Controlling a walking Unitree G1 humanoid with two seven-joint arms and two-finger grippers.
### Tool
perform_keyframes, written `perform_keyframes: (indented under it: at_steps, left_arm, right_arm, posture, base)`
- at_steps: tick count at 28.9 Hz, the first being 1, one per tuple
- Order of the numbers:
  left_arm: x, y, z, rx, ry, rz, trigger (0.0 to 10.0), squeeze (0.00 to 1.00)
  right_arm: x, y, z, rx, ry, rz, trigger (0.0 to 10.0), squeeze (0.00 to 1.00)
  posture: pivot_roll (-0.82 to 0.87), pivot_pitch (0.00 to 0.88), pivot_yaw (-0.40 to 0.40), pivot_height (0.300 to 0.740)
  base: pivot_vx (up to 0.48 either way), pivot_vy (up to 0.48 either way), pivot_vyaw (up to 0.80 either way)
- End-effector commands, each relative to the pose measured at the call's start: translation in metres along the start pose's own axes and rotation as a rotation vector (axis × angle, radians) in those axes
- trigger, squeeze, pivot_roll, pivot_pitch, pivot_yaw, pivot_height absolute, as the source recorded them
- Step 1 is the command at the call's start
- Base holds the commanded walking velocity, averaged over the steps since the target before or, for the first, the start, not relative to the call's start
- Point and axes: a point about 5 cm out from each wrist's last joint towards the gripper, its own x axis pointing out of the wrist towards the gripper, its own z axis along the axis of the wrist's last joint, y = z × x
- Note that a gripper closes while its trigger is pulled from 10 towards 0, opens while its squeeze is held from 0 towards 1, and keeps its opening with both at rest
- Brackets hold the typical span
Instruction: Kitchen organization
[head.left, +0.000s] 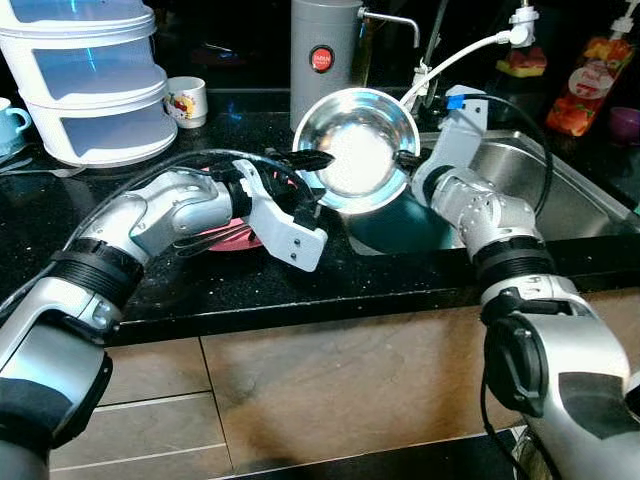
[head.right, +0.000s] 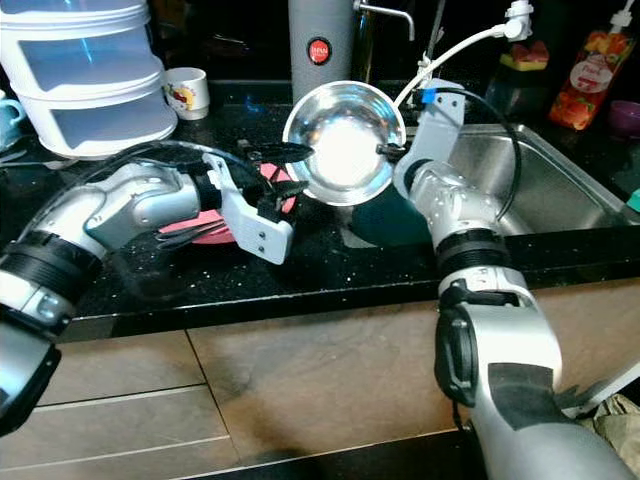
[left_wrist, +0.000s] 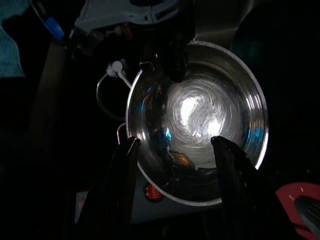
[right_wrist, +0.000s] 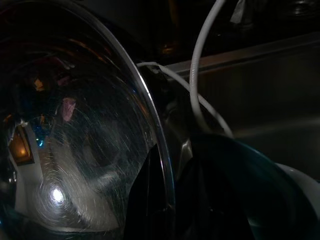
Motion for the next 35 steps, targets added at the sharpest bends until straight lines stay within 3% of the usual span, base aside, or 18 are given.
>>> perform_keyframes:
  at_steps: [1,4,6,7,10,12,14,15,16,19,23,24,25,26,27,30,33,35]
  left_arm:
    - [-0.002,0.003,0.003,0.025,-0.021,0.021,10.0,0.00]
    - [-0.003,0.019,0.003,-0.020,-0.018,0.152,10.0,0.00]
    - [-0.005,0.032,-0.002,-0.114,0.021,0.274,10.0,0.00]
    - [-0.005,0.032,-0.002,-0.114,0.021,0.274,10.0,0.00]
    - [-0.014,0.055,-0.019,-0.248,0.149,0.441,10.0,0.00]
    - [-0.019,0.060,-0.031,-0.355,0.222,0.502,10.0,0.00]
    - [-0.024,0.061,-0.041,-0.488,0.282,0.548,10.0,0.00]
    - [-0.024,0.055,-0.047,-0.612,0.320,0.517,10.0,0.00]
    - [-0.024,0.049,-0.050,-0.701,0.339,0.488,10.0,0.00]
    - [-0.024,0.037,-0.046,-0.836,0.337,0.459,10.0,0.00]
    - [-0.020,0.029,-0.039,-0.880,0.314,0.446,10.0,0.00]
    - [-0.009,0.023,-0.025,-0.988,0.222,0.428,10.0,0.00]
    - [-0.009,0.023,-0.025,-0.988,0.222,0.428,10.0,0.00]
    - [0.004,0.019,-0.010,-1.109,0.119,0.394,10.0,0.00]
    - [0.009,0.018,-0.006,-1.156,0.098,0.368,10.0,0.00]
    - [0.019,0.011,-0.006,-1.220,0.103,0.323,10.0,0.00]
    - [0.030,-0.008,-0.017,-1.306,0.193,0.217,10.0,0.00]
    - [0.032,-0.014,-0.024,-1.311,0.249,0.199,10.0,0.00]
  right_arm:
    - [0.000,-0.001,0.009,-0.015,-0.050,-0.017,0.0,0.00]
    - [-0.001,-0.008,0.012,-0.020,-0.084,-0.074,0.0,0.00]
    - [-0.002,-0.013,0.014,0.003,-0.110,-0.110,0.0,0.00]
    - [-0.002,-0.013,0.014,0.003,-0.110,-0.110,0.0,0.00]
    - [-0.003,-0.018,0.018,0.012,-0.149,-0.141,0.0,0.00]
    - [-0.003,-0.019,0.020,-0.033,-0.170,-0.164,0.0,0.00]
    - [-0.004,-0.019,0.022,-0.183,-0.211,-0.203,0.0,0.00]
    - [-0.004,-0.018,0.020,-0.313,-0.240,-0.245,9.3,0.00]
    - [-0.005,-0.016,0.018,-0.402,-0.261,-0.269,10.0,0.00]
    - [-0.006,-0.017,0.010,-0.546,-0.302,-0.334,10.0,0.00]
    - [-0.006,-0.016,0.006,-0.583,-0.316,-0.354,10.0,0.00]
    - [-0.005,-0.012,0.002,-0.617,-0.336,-0.353,10.0,0.00]
    - [-0.005,-0.012,0.002,-0.617,-0.336,-0.353,10.0,0.00]
    - [-0.003,-0.004,-0.003,-0.662,-0.342,-0.340,10.0,0.00]
    - [-0.003,-0.002,-0.006,-0.680,-0.346,-0.335,10.0,0.00]
    - [-0.001,0.004,-0.011,-0.699,-0.341,-0.319,10.0,0.00]
    - [0.001,0.013,-0.018,-0.733,-0.330,-0.295,10.0,0.00]
    - [0.002,0.016,-0.019,-0.752,-0.332,-0.294,10.0,0.00]
  posture:
    - [0.11,0.047,-0.041,0.740]
    - [0.11,0.052,-0.038,0.740]
    - [0.11,0.052,-0.038,0.740]
    - [0.11,0.052,-0.038,0.740]
    - [0.11,0.065,-0.039,0.740]
    - [0.11,0.068,-0.041,0.740]
    - [0.11,0.071,-0.039,0.740]
    - [0.11,0.071,-0.039,0.740]
    - [0.11,0.071,-0.039,0.740]
    - [0.11,0.077,-0.036,0.740]
    - [0.11,0.084,-0.037,0.740]
    - [0.11,0.089,-0.037,0.740]
    - [0.11,0.089,-0.037,0.740]
    - [0.11,0.095,-0.035,0.740]
    - [0.11,0.096,-0.036,0.740]
    - [0.11,0.099,-0.034,0.740]
    - [0.11,0.109,-0.026,0.740]
    - [0.10,0.113,-0.019,0.740]
  base:
    - [0.000,0.000,0.00]
    - [0.000,0.000,0.00]
    - [0.000,0.000,0.00]
    - [0.000,0.000,0.00]
    - [0.000,0.000,0.00]
    - [0.000,0.000,0.00]
    - [0.000,0.000,0.00]
    - [0.000,0.000,0.00]
    - [0.000,0.000,0.00]
    - [0.000,0.000,0.00]
    - [0.000,0.000,0.00]
    - [0.000,0.000,0.00]
    - [0.000,0.000,0.00]
    - [0.000,0.000,0.00]
    - [0.000,0.000,0.00]
    - [0.000,0.000,0.00]
    - [0.000,0.000,0.00]
    - [0.000,0.000,0.00]
